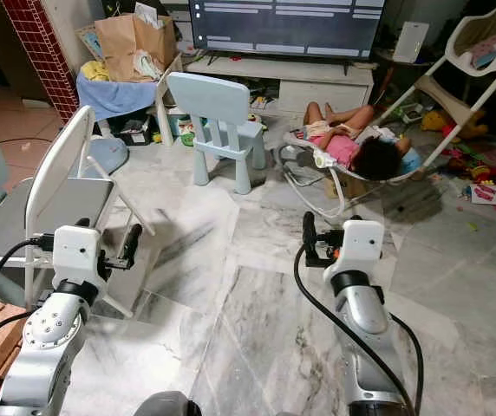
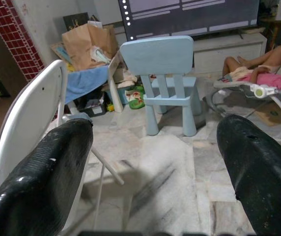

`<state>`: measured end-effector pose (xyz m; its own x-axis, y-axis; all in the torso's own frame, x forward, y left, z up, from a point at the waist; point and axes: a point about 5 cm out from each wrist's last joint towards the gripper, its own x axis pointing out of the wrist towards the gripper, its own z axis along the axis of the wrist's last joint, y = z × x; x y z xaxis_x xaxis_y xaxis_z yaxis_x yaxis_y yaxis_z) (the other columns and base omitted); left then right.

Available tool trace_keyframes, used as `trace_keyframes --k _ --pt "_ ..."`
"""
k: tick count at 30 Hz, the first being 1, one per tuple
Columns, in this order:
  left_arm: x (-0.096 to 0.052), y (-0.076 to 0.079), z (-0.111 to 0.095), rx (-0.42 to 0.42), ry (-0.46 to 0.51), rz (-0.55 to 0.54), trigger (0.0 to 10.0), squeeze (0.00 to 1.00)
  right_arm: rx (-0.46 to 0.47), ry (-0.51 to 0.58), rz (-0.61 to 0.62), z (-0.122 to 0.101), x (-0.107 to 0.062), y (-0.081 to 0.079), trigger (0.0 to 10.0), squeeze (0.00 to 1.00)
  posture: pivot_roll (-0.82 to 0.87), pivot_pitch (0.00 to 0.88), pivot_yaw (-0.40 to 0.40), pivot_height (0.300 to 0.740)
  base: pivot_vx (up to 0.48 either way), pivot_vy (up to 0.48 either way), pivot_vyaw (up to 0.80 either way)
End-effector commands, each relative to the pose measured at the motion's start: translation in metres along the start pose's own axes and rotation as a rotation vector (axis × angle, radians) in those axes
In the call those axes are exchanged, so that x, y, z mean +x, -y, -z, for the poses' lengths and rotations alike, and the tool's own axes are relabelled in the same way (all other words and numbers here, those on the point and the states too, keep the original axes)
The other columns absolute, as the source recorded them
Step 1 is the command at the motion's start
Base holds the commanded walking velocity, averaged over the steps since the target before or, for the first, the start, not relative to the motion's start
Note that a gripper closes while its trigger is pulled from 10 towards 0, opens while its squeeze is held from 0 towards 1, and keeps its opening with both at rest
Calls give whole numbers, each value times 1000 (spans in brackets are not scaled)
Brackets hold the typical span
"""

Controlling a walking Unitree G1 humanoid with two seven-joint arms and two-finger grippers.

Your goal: Restocking fridge

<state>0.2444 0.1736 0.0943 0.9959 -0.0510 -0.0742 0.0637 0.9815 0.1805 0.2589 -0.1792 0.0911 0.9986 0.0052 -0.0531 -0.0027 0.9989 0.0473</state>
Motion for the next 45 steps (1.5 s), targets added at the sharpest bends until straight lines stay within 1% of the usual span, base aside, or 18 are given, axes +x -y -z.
trace_keyframes --k 1,9,14,16,19,20,22,23,27,32,35,36,37,39,40,42,43,45 --pt "2 -4 -3 18 5 -19 10000 0 3 1 -12 -1 3 -3 10000 0 84 0 4 740 -262 0 0" --pt "14 -8 -16 30 49 -21 10000 0 21 2 6 -4 10 0 10000 0 87 0 -7 740 -320 0 0" --pt "12 -11 -16 29 44 -33 10000 0 -4 -21 -1 0 8 -1 10000 0 88 0 -6 740 -354 0 0" --pt "10 -12 -12 25 31 -38 10000 0 -14 -10 -8 0 7 -1 10000 0 92 0 -7 740 -354 0 0" --pt "10 -11 -11 20 26 -38 10000 0 -8 -17 -3 1 6 -1 10000 0 93 0 -7 740 -347 0 0" --pt "10 -9 -11 19 24 -36 10000 0 11 -23 -15 2 7 -2 10000 0 93 0 -7 740 -341 0 0" --pt "10 -9 -11 19 24 -36 10000 0 14 -24 -18 2 7 -2 10000 0 93 0 -7 740 -341 0 0" --pt "11 -8 -11 18 25 -34 10000 0 14 -21 -25 2 6 -4 10000 0 99 0 -17 740 -341 0 0" --pt "12 -8 -12 10 32 -37 10000 0 5 -24 -43 3 6 -9 10000 0 101 0 -18 740 -325 0 0" --pt "13 -9 -13 14 34 -39 10000 0 11 -28 -44 4 8 -10 10000 0 105 0 -20 740 0 0 0" --pt "10 -11 -9 2 16 -45 10000 0 23 -27 -33 2 9 -8 10000 0 104 0 -24 740 0 320 0" --pt "7 -13 -7 -1 9 -50 10000 0 26 1 -45 -2 8 -9 10000 0 104 0 -24 740 0 480 0" --pt "3 -16 -4 -3 -2 -58 10000 0 5 15 -78 -5 8 -11 10000 0 109 0 -25 740 0 480 0" --pt "2 -16 -3 -3 -5 -60 10000 0 -8 8 -85 -5 8 -12 10000 0 109 0 -25 740 0 480 0" --pt "-2 -17 1 -6 -19 -64 10000 0 -11 4 -75 -3 8 -13 10000 0 111 0 -20 740 0 480 0" --pt "-5 -16 4 -11 -31 -67 10000 0 -7 5 -70 -2 7 -13 10000 0 113 0 -22 740 0 480 0" --pt "-7 -14 5 -18 -37 -57 10000 0 9 6 -66 0 6 -12 10000 0 115 0 -26 740 0 480 0" --pt "-8 -12 5 -20 -36 -49 10000 0 4 -5 -67 1 5 -12 10000 0 114 0 -28 740 0 480 0"
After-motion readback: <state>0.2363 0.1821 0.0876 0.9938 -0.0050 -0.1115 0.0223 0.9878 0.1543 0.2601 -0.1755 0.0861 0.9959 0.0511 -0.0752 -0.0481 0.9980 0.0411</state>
